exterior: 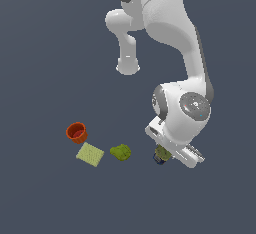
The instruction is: Pick up a designated object from a clutter of objects.
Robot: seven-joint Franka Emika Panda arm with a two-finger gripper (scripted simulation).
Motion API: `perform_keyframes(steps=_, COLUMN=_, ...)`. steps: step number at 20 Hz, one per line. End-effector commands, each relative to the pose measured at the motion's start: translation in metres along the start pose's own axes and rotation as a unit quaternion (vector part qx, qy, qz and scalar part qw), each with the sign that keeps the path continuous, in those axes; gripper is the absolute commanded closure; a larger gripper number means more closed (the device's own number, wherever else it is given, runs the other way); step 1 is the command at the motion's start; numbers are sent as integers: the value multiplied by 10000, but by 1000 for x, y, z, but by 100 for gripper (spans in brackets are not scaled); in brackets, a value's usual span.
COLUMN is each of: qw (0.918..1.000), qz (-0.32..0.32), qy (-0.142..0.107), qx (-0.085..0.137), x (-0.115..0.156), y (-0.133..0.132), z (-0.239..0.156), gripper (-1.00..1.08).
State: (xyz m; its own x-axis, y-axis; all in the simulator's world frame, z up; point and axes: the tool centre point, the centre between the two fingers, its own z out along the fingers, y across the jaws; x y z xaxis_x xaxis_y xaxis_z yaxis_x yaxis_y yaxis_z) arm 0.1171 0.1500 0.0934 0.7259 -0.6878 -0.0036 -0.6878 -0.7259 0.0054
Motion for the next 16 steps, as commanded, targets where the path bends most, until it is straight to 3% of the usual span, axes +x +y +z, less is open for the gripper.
perform_keyframes(steps=1, qw=10000, qz=0, qy=15, qx=24, x=-4, y=7, z=-17, gripper=108)
perform_keyframes(steps=16, qw=10000, qz=0, qy=15, qx=24, x=-46, y=72, z=-126, gripper=108)
